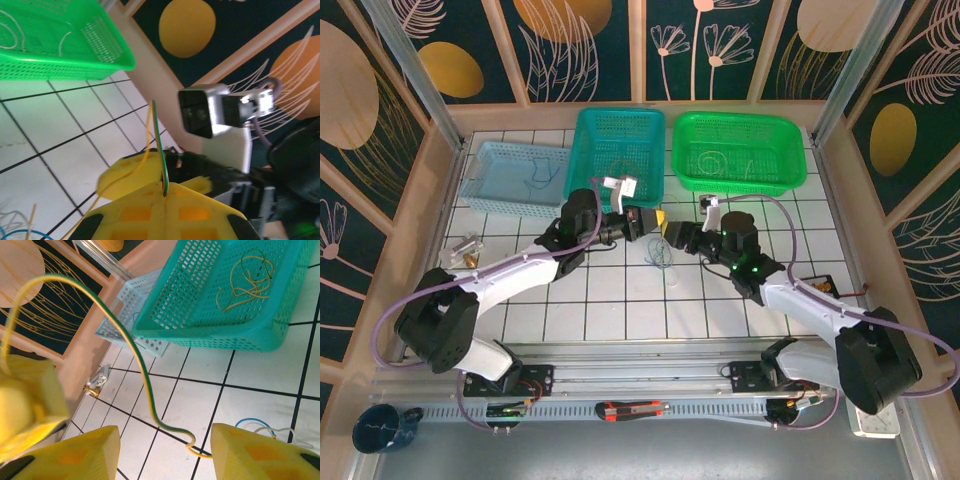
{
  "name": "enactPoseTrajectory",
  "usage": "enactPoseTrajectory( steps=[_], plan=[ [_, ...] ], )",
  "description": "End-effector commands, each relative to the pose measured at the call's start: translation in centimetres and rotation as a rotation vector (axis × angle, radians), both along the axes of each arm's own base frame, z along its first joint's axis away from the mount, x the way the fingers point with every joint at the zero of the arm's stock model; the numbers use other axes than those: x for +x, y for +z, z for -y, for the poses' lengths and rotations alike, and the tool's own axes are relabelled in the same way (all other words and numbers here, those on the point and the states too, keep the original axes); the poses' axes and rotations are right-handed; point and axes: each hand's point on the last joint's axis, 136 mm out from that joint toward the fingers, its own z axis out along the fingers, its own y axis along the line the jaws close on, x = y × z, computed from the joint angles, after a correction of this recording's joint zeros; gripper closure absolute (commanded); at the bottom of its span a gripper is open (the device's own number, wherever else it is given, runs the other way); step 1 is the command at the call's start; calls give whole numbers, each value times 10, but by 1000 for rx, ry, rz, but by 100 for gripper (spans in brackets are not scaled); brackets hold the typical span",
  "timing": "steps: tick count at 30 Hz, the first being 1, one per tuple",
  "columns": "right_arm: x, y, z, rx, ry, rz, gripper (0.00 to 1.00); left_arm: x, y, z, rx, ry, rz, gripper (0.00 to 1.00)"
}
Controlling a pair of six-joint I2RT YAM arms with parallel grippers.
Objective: Untangle the cables
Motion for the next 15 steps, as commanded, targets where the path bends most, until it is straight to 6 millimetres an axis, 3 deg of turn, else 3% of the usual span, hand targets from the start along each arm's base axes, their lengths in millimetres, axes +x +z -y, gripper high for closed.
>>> enactPoseTrajectory(
  steps=[1, 6, 15],
  plan=[
    [9, 4, 1, 14, -27, 51, 48, -13, 37, 7, -82, -77, 4, 100],
    [19, -11, -1, 14, -48, 45, 49, -18, 67, 12, -143, -121, 9, 100],
    [29, -66, -1, -12, -87, -35, 59, -20, 117, 11, -178, -130, 53, 100]
  ],
)
